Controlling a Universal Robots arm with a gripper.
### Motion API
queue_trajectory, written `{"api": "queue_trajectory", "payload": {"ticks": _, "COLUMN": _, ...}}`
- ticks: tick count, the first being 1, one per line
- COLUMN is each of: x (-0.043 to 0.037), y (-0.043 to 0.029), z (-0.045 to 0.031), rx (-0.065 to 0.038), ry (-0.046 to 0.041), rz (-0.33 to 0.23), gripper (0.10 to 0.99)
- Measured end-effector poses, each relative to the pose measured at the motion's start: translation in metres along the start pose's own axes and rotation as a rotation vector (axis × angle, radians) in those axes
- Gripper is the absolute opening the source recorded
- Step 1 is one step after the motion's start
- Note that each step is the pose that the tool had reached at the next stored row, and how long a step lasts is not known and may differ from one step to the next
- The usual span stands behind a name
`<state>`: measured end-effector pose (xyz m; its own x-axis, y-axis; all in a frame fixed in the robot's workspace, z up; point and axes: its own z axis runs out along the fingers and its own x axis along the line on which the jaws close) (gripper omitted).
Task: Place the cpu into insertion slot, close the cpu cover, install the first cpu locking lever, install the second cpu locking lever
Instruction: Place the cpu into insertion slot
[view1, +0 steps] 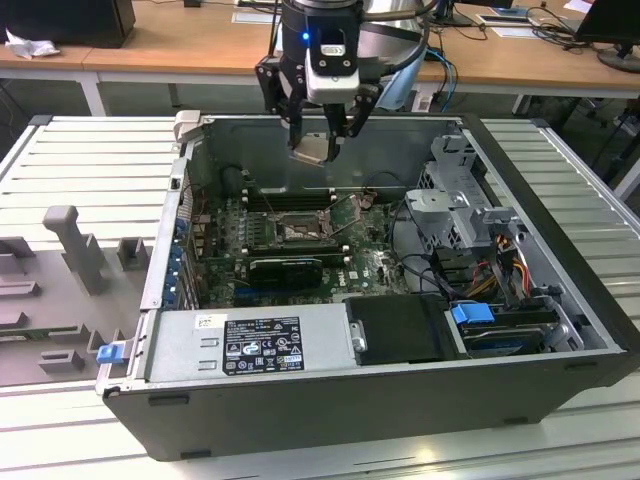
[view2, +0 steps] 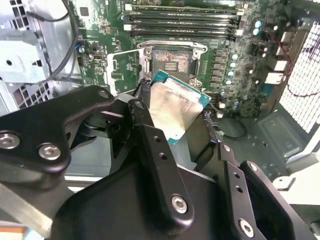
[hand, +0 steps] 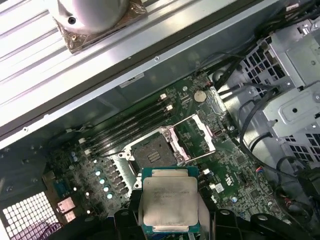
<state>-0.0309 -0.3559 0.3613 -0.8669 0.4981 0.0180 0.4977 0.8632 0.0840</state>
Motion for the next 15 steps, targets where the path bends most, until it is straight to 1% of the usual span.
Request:
{"api": "queue_trajectory", "payload": {"ticks": 13, "x": 0.0, "y": 0.0, "z": 0.0001, "rx": -0.003, "ry": -0.0117, "rz": 0.138, "gripper": 0.529}}
{"api": "queue_trajectory", "payload": {"ticks": 15, "x": 0.0, "y": 0.0, "z": 0.0001, "rx": -0.003, "ry": -0.014, "rz": 0.167, "gripper": 0.529}}
